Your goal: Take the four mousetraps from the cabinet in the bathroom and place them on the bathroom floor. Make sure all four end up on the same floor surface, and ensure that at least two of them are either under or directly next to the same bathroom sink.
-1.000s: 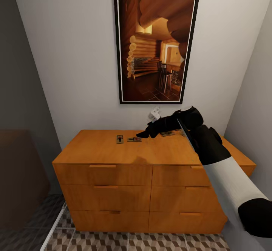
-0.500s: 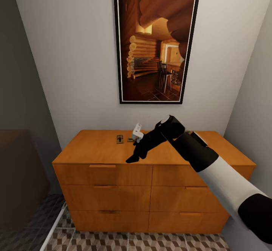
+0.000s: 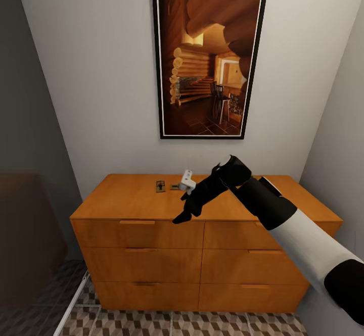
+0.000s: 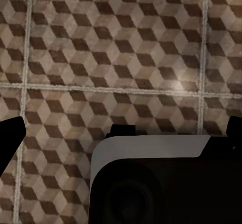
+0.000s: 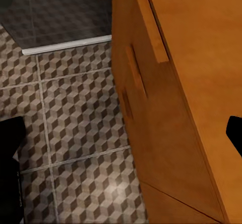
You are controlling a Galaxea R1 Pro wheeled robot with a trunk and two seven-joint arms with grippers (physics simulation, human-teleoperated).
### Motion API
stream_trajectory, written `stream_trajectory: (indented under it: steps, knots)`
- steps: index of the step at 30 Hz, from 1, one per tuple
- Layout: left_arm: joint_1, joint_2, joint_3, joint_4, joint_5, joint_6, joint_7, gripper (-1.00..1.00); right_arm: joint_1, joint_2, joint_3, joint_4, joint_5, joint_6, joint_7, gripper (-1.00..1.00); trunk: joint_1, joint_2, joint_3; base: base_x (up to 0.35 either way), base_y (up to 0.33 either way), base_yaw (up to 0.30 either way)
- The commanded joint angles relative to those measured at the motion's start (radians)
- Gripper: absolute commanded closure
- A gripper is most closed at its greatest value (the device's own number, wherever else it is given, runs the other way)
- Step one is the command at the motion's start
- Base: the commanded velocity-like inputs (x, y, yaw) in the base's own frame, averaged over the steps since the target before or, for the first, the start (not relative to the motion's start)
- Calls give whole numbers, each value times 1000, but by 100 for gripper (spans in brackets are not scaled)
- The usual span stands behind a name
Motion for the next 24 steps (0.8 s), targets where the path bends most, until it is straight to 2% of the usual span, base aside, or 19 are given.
stream_trajectory:
  steps: [1,7,10,24]
  knots:
    - [-1,0,0,1,0,-3,3,-100,-1,-7,0,-1,9,6,39,-100,0,-1,-1,0,0,0]
    - [-1,0,0,1,0,-3,3,-100,-1,-29,-3,0,6,7,104,-100,0,-1,-1,0,0,0]
    - [-1,0,0,1,0,-3,3,-100,-1,-35,-9,1,6,7,115,-100,0,-1,-1,0,0,0]
    - [-1,-1,-1,2,0,-3,3,-100,-1,-39,-34,40,5,9,123,-100,0,-1,-1,16,0,0]
